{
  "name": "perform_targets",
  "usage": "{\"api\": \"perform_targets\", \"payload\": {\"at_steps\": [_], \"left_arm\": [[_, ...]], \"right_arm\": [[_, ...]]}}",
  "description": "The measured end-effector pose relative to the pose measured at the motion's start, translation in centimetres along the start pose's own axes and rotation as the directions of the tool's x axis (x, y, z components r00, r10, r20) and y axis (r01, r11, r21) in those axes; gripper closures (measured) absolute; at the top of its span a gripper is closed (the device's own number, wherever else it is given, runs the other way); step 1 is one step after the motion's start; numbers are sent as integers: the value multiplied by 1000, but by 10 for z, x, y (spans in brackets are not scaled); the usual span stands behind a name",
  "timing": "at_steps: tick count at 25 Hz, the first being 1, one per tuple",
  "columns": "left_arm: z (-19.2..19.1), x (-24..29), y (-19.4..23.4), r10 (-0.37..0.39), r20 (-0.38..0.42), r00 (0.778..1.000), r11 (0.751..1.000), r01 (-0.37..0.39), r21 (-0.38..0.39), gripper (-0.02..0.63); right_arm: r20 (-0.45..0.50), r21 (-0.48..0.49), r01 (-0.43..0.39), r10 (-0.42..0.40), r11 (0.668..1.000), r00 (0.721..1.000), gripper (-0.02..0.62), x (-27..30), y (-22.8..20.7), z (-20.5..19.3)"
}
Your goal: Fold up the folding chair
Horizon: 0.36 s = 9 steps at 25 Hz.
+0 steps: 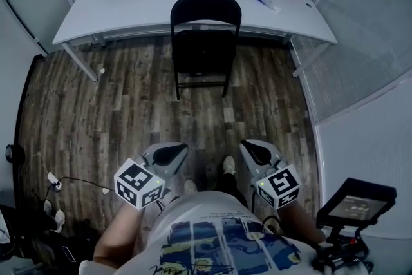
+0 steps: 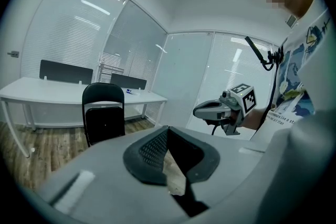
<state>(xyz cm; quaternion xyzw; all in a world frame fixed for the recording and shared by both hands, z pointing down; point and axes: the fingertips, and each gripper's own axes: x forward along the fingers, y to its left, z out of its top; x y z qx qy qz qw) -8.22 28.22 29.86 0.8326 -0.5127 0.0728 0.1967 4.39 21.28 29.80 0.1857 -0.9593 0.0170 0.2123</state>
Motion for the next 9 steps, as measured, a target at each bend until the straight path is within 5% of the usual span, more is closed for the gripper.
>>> {"api": "perform_targets", "payload": {"at_steps": [9], "left_arm": [[-7, -9, -1, 13, 9, 1000, 1000, -12, -25, 603]], "right_arm": [[-20, -9, -14, 14, 1000, 1000, 594, 1, 8, -3]]}}
